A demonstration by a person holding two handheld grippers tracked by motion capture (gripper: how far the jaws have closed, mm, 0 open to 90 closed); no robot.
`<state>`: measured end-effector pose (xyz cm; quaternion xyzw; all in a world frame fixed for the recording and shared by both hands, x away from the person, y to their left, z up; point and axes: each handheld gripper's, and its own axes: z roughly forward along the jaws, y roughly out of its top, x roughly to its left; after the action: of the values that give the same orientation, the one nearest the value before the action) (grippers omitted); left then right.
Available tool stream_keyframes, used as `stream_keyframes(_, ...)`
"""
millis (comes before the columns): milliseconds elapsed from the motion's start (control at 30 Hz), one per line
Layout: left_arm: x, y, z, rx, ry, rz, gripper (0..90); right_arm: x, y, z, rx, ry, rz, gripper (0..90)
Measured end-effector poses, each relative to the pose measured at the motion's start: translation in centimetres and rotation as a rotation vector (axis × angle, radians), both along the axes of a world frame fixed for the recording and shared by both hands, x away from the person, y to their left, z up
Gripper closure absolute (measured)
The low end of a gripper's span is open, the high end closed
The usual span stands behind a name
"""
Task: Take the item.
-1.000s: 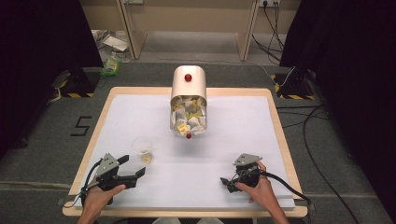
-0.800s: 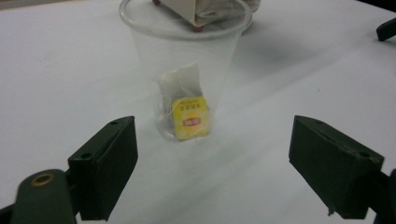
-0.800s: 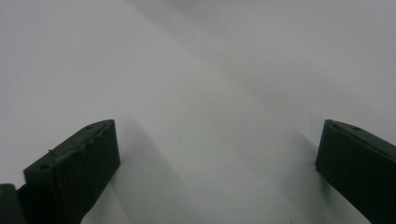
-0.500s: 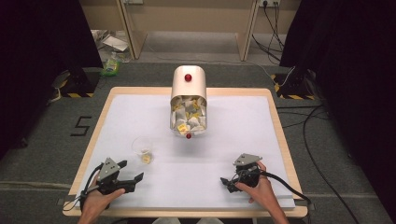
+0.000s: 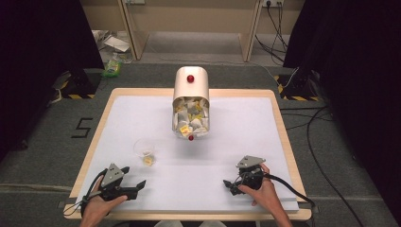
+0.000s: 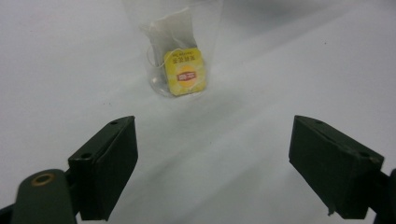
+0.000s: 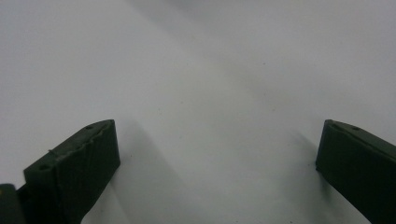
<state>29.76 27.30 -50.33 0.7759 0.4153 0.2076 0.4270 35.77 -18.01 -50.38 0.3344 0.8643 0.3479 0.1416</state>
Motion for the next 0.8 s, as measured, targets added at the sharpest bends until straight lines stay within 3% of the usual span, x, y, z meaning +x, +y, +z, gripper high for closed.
stream_keyframes(333, -0.8, -0.2, -0.9, 0.021, 0.007, 0.003, 14.8, 0.0, 0.0, 0.0, 0.0, 0.0, 0.001, 0.2)
stream_keyframes(600, -1.3, 0.0, -1.6, 0.013, 0.015, 0.017, 14.8, 0.0, 0.0, 0.0, 0.0, 0.0, 0.0, 0.2)
stream_keyframes(800, -1.7, 0.0, -1.9, 0.003, -0.004, 0.027, 14.6, 0.0, 0.0, 0.0, 0.001, -0.001, 0.0, 0.2)
